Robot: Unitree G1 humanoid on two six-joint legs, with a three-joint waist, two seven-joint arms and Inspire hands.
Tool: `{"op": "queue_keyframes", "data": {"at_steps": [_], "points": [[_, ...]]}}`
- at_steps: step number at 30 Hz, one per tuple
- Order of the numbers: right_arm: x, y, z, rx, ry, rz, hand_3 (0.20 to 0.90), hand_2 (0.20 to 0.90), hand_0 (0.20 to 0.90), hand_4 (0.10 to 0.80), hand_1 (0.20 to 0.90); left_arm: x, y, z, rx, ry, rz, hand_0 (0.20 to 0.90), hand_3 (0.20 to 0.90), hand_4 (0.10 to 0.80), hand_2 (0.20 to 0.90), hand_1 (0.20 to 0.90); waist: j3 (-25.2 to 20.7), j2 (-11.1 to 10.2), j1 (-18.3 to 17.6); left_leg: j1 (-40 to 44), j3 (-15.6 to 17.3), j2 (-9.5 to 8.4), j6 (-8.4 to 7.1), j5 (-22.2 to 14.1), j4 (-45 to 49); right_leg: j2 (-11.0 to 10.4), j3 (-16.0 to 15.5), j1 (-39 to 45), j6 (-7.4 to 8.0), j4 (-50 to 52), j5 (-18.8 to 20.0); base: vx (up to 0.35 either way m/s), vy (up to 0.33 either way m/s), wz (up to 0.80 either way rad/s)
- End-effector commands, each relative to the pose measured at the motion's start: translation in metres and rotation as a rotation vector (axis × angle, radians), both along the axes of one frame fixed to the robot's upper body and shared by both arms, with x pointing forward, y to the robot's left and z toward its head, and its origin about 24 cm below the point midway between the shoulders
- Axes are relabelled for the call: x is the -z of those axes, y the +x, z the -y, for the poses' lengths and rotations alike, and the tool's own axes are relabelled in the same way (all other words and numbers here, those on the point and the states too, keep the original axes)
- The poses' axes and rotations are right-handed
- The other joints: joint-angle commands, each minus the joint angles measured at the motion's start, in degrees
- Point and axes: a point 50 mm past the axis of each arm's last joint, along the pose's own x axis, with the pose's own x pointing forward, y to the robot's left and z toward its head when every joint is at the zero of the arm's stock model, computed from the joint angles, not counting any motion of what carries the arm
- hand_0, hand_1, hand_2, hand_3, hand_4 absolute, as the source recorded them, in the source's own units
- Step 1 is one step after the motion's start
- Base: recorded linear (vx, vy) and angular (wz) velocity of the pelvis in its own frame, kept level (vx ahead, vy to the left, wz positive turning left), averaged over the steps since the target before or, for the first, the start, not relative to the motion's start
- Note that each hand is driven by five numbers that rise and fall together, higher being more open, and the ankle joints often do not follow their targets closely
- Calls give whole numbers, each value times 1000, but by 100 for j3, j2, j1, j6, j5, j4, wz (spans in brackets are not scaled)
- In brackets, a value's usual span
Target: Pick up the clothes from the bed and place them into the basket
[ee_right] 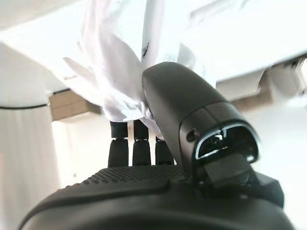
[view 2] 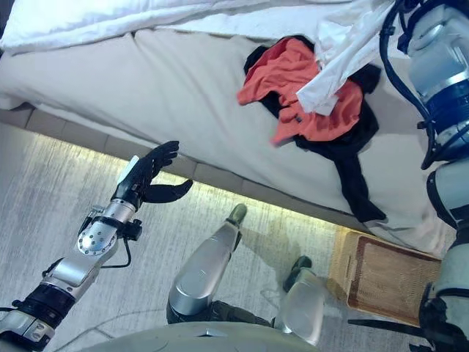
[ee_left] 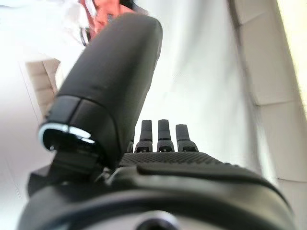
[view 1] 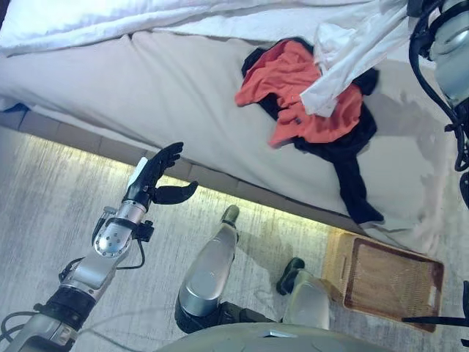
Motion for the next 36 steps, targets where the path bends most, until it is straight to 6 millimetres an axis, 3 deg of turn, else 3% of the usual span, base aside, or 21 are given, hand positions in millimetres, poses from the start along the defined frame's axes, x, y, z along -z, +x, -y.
{"op": "queue_keyframes", "data": {"at_steps": [1, 5, 14, 21, 27, 30, 36], "points": [[-13, -18, 11, 15, -90, 108, 200, 300, 300, 100, 300, 17, -8, 0, -28, 9, -34, 900, 900, 800, 900, 900, -1457, -106, -437, 346, 414, 456, 92, -410, -129, 299, 84, -42, -263, -142, 389, 76, 36, -46], [0, -27, 18, -29, -74, 111, 200, 300, 300, 100, 300, 27, -9, -5, -94, 12, -79, 900, 900, 800, 900, 900, -1856, -130, -917, 984, 847, 739, 6, -161, -929, 503, 396, 206, -141, -801, 692, 50, 24, -48], [19, -46, 39, -15, -22, 99, 200, 300, 300, 100, 300, 38, -2, -5, -156, 16, -126, 900, 900, 800, 900, 900, -2233, -153, -1565, 1709, 1454, 1099, -198, 180, -2063, 734, 853, 375, 3, -1721, 1207, 7, -15, -50], [53, -55, 51, -6, 83, 100, 200, 300, 300, 100, 300, 37, 3, 1, -178, 5, -114, 900, 900, 800, 900, 900, -2218, -82, -1863, 2090, 2040, 1294, -321, 322, -2487, 701, 670, 449, 85, -1981, 1399, -18, -46, -44], [88, -64, 67, 49, 185, 78, 200, 300, 300, 100, 300, 37, 5, 2, -178, 12, -122, 900, 900, 800, 900, 900, -2223, -42, -2047, 2126, 2063, 1346, -350, 320, -2541, 778, 808, 485, 53, -2055, 1397, 1, -63, -21], [120, -75, 81, 108, 228, 25, 200, 300, 300, 100, 300, 37, 6, 3, -180, 14, -127, 900, 900, 800, 900, 900, -2184, -3, -2156, 2132, 2051, 1375, -359, 309, -2541, 825, 915, 451, 26, -1999, 1356, -6, -70, -4], [140, -73, 81, 83, 242, -98, 200, 300, 300, 100, 300, 37, 7, 6, -151, 36, -138, 900, 900, 800, 900, 900, -2096, 61, -2197, 2144, 2087, 1432, -392, 341, -2541, 847, 965, 393, 2, -1947, 1332, -7, -98, -4]]}}
